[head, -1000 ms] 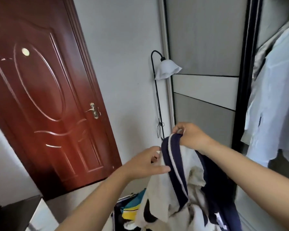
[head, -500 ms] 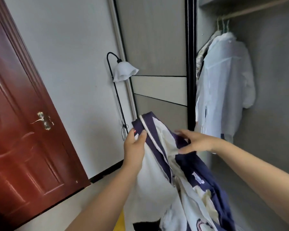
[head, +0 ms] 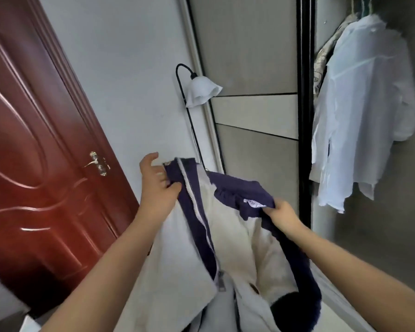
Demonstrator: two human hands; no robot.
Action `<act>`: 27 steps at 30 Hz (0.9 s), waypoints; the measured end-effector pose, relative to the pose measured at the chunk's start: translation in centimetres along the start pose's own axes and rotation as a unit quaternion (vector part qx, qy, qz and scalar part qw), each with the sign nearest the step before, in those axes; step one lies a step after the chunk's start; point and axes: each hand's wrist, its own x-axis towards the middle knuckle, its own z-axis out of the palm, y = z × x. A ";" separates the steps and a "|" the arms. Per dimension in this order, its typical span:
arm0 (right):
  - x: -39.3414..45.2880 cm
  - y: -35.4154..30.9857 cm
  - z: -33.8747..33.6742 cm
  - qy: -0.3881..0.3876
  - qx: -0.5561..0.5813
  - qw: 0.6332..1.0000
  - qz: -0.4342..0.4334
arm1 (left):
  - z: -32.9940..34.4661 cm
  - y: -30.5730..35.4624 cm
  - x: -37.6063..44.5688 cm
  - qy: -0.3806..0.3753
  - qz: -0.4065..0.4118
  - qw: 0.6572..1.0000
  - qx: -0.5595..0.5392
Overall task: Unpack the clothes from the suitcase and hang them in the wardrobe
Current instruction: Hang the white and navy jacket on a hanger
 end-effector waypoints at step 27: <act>-5.9 -14.3 -18.4 0.110 -0.376 0.894 -0.219 | 14.1 0.0 0.1 -0.250 0.088 0.964 0.026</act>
